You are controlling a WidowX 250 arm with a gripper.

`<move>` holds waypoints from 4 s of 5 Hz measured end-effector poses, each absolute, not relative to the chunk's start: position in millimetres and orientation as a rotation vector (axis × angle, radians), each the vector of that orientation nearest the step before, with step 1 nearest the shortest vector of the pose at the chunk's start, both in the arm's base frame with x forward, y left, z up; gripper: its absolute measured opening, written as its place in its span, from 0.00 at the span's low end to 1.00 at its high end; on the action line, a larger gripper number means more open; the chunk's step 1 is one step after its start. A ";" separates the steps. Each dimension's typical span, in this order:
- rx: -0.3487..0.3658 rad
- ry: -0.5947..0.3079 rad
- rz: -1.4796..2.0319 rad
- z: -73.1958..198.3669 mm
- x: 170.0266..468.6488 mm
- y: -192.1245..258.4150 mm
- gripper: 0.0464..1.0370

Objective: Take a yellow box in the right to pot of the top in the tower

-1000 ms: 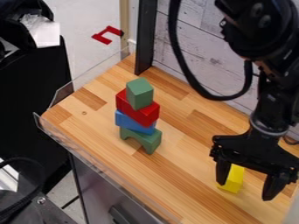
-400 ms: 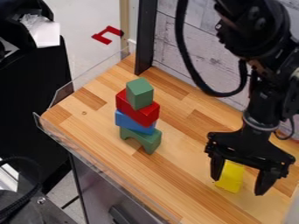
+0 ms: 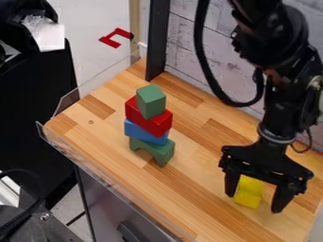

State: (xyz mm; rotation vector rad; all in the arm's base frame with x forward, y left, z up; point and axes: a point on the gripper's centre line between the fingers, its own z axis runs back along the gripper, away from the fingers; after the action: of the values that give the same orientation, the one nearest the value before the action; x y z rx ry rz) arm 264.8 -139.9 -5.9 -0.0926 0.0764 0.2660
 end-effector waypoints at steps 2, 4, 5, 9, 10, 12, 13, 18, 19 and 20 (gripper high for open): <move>-0.103 0.073 0.299 -12.4 264.7 -136.5 0.62; -0.088 0.087 0.327 -11.2 259.7 -131.5 0.49; -0.087 0.036 0.399 32.0 254.9 -123.2 0.49; -0.167 -0.152 0.843 125.8 245.2 -42.3 0.49; -0.161 -0.155 0.890 130.8 249.3 -22.9 0.49; -0.159 -0.141 0.958 133.9 251.9 8.3 0.49; -0.166 -0.120 0.961 130.6 251.0 14.4 0.49; -0.208 -0.045 0.966 112.5 248.0 10.5 0.49; -0.214 -0.035 0.969 108.0 248.1 10.9 0.49; -0.214 -0.035 0.968 107.7 248.7 11.4 0.49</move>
State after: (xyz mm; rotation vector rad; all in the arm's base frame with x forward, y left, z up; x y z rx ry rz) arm 248.7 11.4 107.7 -0.2142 -0.0353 0.9681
